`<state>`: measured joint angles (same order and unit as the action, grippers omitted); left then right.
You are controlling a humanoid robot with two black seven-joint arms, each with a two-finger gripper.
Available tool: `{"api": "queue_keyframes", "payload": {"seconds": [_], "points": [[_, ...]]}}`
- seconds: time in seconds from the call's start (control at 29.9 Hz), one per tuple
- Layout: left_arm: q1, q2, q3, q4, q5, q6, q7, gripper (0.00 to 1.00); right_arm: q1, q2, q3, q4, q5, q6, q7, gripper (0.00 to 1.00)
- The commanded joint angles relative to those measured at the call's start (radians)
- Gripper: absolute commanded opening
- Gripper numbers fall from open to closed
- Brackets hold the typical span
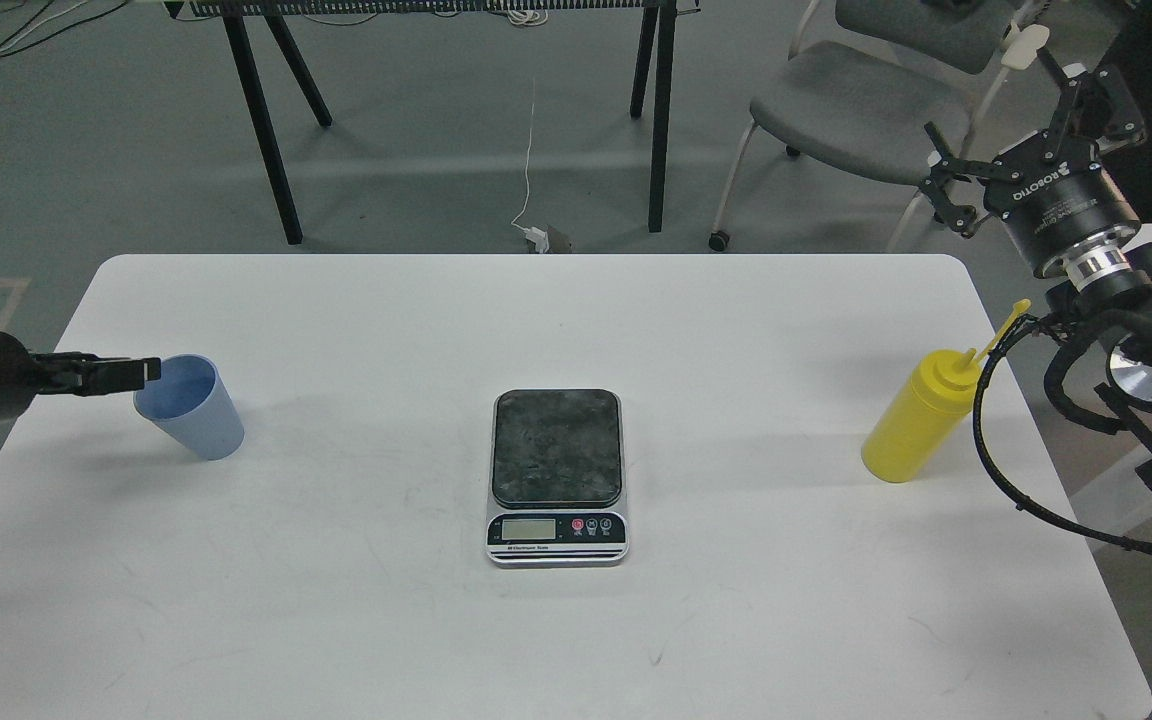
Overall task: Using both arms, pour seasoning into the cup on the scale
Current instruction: 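Reach the left gripper toward the light blue cup, then grasp the light blue cup with the left gripper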
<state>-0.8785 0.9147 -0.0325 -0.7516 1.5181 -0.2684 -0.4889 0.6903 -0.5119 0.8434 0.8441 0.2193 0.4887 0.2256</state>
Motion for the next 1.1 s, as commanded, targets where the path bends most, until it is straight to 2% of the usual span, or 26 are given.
{"api": "queue_keyframes", "payload": {"seconds": [0.0,0.2,0.4,0.43,0.5,0.57,0.64,0.74,0.87,1.07], "points": [[0.003,-0.069,0.000,0.083,-0.004,0.014,0.000,0.99,0.001,0.006,-0.001,0.000,0.000,0.000,0.000,1.00],[0.021,-0.117,0.000,0.135,-0.006,0.017,0.000,0.99,0.000,0.007,-0.001,0.000,0.000,0.000,0.000,1.00],[0.045,-0.192,-0.001,0.238,-0.015,0.044,0.000,0.99,0.000,0.007,-0.001,0.000,0.000,0.000,0.000,1.00],[0.053,-0.197,-0.001,0.250,-0.016,0.049,0.000,0.97,-0.002,0.007,-0.001,0.000,0.000,0.000,0.000,1.00],[0.059,-0.198,-0.001,0.267,-0.026,0.060,0.000,0.86,-0.002,0.007,-0.001,0.000,0.000,0.000,0.001,1.00],[0.062,-0.195,0.002,0.273,-0.024,0.069,0.000,0.61,-0.002,0.007,-0.001,0.000,0.000,0.000,0.001,1.00],[0.062,-0.195,0.002,0.276,-0.024,0.071,0.000,0.41,-0.002,0.009,-0.001,0.000,0.000,0.000,0.001,1.00],[0.065,-0.191,0.002,0.281,-0.026,0.067,0.000,0.23,-0.002,0.010,0.000,0.000,0.000,0.000,0.001,1.00],[0.065,-0.186,0.002,0.279,-0.024,0.064,0.000,0.09,-0.002,0.015,0.000,0.000,0.000,0.000,0.001,1.00],[0.064,-0.191,0.002,0.279,-0.027,0.061,0.000,0.05,-0.002,0.015,-0.001,0.000,0.000,0.000,0.001,1.00]]}}
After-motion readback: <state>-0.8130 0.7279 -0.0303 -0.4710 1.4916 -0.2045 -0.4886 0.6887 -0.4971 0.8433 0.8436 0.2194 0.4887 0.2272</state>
